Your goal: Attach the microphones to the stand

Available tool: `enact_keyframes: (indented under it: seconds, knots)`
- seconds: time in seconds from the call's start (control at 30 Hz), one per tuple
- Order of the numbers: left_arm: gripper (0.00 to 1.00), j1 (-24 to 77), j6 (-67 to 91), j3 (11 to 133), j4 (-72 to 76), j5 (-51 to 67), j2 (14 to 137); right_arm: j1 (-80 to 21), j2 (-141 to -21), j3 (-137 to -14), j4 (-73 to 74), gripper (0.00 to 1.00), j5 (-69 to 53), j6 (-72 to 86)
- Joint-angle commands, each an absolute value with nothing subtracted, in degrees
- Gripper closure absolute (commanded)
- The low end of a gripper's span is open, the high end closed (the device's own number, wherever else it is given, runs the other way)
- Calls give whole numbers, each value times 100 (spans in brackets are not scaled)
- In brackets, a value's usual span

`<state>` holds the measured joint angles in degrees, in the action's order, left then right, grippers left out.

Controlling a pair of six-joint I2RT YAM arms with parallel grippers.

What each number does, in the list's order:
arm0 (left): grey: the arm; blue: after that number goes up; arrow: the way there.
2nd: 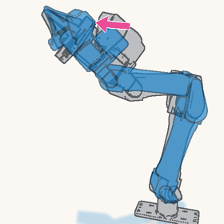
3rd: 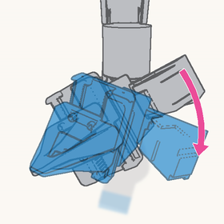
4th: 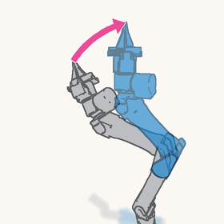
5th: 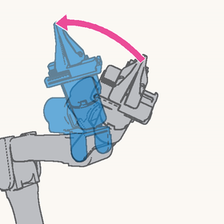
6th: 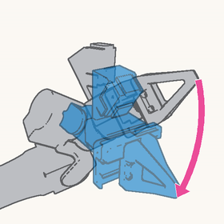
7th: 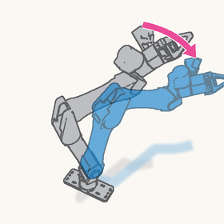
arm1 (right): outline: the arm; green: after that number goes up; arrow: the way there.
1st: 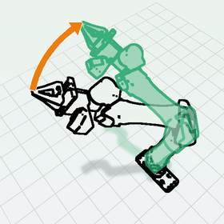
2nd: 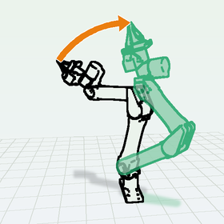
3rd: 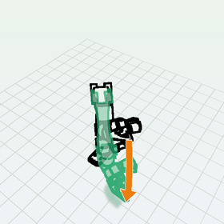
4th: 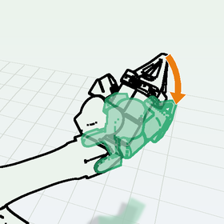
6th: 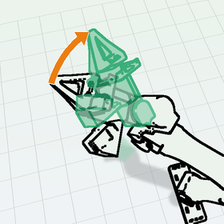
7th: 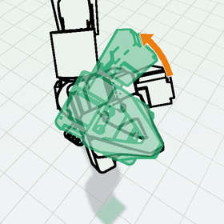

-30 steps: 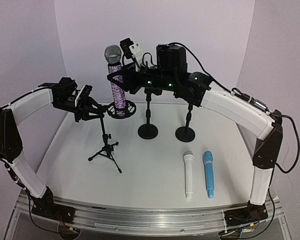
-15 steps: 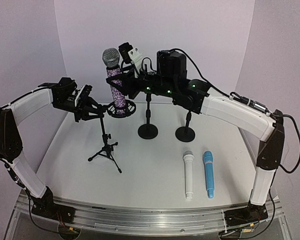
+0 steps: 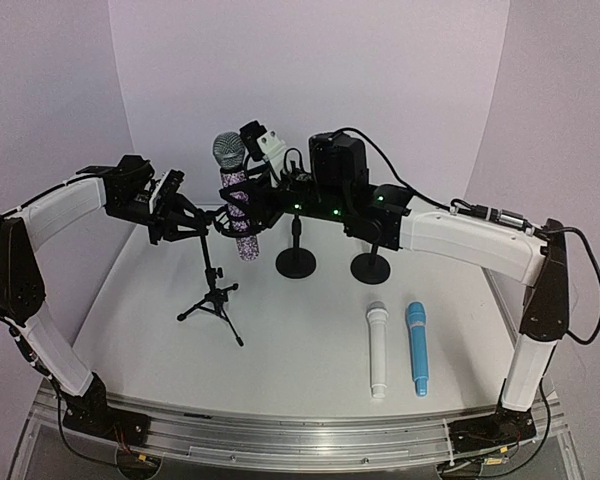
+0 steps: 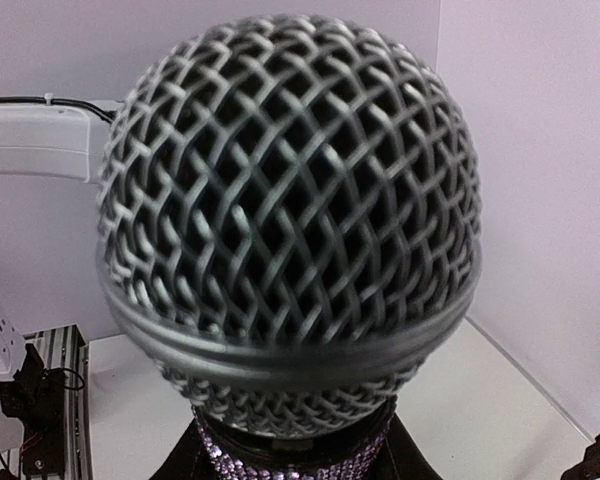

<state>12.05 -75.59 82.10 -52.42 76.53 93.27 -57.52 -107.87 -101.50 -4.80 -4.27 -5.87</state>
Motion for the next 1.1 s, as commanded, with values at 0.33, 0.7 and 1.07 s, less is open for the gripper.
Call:
enact_keyframes:
  seconds: [0.33,0.7,1.07]
  knots:
    - [100,1265,-7881,8174,-5124,7561,9135,-5733,-10589,-9576,-431,43,-212,-176]
    - [100,1212,-7766,8140,-5004,7511,9140,-5737,-10233,-9757,-220,10,-10,-299]
    - [100,874,-6865,8261,-3868,7362,9215,-5733,-9481,-9760,-174,6,516,-543]
